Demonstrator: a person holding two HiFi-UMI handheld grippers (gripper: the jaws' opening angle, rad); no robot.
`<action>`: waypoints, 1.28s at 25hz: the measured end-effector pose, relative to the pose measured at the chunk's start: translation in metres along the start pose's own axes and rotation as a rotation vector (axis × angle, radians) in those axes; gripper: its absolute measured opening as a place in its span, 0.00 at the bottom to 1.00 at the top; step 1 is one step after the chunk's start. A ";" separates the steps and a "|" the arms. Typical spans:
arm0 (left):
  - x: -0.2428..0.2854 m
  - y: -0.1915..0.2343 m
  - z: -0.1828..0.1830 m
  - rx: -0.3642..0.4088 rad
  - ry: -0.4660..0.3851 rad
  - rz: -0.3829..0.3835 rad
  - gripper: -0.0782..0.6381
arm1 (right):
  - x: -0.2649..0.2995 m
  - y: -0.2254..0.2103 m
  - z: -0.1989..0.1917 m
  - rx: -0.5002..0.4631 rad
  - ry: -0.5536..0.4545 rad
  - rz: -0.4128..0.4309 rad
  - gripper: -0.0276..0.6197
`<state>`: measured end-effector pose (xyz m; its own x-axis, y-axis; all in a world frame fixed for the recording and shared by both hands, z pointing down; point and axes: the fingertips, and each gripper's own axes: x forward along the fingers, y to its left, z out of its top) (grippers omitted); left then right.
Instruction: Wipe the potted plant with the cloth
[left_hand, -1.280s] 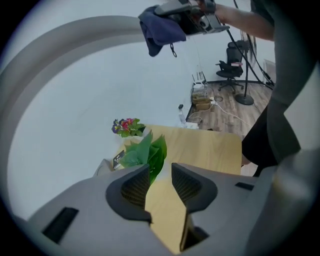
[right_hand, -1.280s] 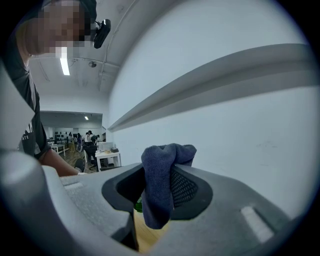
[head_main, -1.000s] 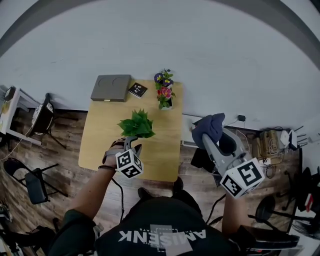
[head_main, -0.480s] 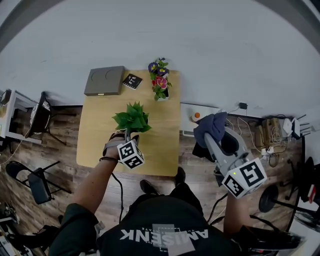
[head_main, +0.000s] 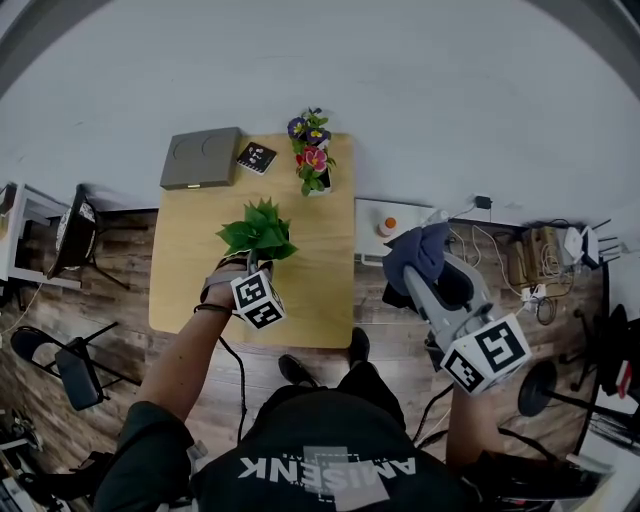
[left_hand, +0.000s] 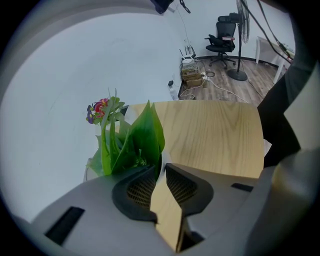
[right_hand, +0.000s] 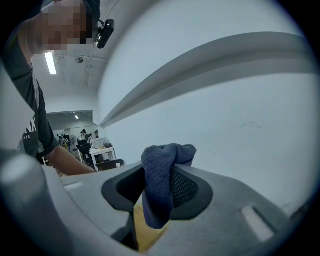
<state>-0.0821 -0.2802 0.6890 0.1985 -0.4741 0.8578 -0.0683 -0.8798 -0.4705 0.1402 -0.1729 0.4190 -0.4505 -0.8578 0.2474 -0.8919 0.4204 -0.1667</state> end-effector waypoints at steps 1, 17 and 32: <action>0.000 0.000 0.001 0.000 -0.002 -0.005 0.20 | -0.001 -0.001 -0.001 0.003 0.001 -0.003 0.25; -0.019 0.015 0.005 -0.168 -0.033 -0.102 0.13 | -0.004 -0.004 -0.004 0.014 -0.002 -0.004 0.25; -0.164 0.049 0.041 -0.462 -0.252 -0.101 0.13 | 0.009 0.026 0.050 -0.070 -0.074 0.133 0.25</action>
<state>-0.0782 -0.2439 0.5172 0.4509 -0.4134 0.7910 -0.4488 -0.8711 -0.1995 0.1149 -0.1849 0.3697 -0.5630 -0.8116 0.1561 -0.8263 0.5490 -0.1258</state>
